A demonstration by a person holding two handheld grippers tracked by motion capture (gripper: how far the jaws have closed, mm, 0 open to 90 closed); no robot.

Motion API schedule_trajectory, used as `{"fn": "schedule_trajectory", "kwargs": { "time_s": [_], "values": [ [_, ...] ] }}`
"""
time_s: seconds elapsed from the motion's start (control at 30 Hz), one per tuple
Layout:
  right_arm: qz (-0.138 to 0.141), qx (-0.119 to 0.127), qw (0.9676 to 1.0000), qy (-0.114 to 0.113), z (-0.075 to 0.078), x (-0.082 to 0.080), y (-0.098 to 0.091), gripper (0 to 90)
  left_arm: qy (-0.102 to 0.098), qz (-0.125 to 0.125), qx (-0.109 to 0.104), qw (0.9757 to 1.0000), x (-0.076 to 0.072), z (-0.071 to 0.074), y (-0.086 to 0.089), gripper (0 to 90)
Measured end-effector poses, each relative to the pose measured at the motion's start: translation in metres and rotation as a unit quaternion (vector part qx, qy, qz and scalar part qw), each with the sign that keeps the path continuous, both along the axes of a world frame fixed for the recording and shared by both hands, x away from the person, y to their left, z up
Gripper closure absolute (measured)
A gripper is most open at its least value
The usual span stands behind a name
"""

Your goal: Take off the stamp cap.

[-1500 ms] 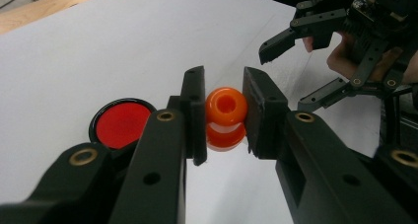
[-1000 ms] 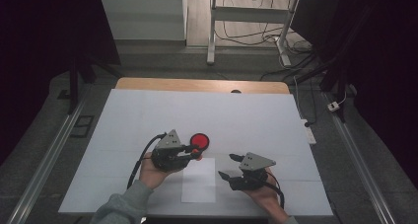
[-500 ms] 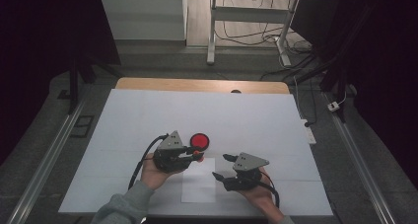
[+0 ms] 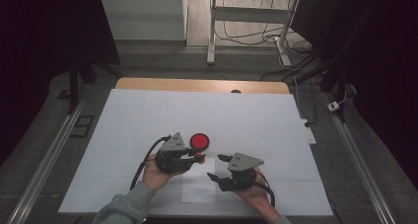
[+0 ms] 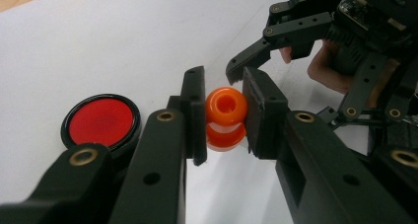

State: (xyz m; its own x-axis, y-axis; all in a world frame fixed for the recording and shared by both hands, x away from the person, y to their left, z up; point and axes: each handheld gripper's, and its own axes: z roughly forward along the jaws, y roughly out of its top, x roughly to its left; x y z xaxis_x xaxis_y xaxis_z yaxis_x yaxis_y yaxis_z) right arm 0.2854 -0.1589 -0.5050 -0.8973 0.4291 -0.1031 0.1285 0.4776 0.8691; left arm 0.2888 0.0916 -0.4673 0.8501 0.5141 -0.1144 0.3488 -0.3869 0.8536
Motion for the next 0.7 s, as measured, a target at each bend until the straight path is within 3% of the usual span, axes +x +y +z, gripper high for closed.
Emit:
{"fn": "schedule_trajectory", "kwargs": {
  "time_s": [0.7],
  "values": [
    [0.007, 0.001, 1.0, -0.002, 0.001, 0.001, 0.014, 31.5, 0.003, -0.003, -0.003, 1.0, 0.0, -0.001, -0.001, 71.8]
  ]
}}
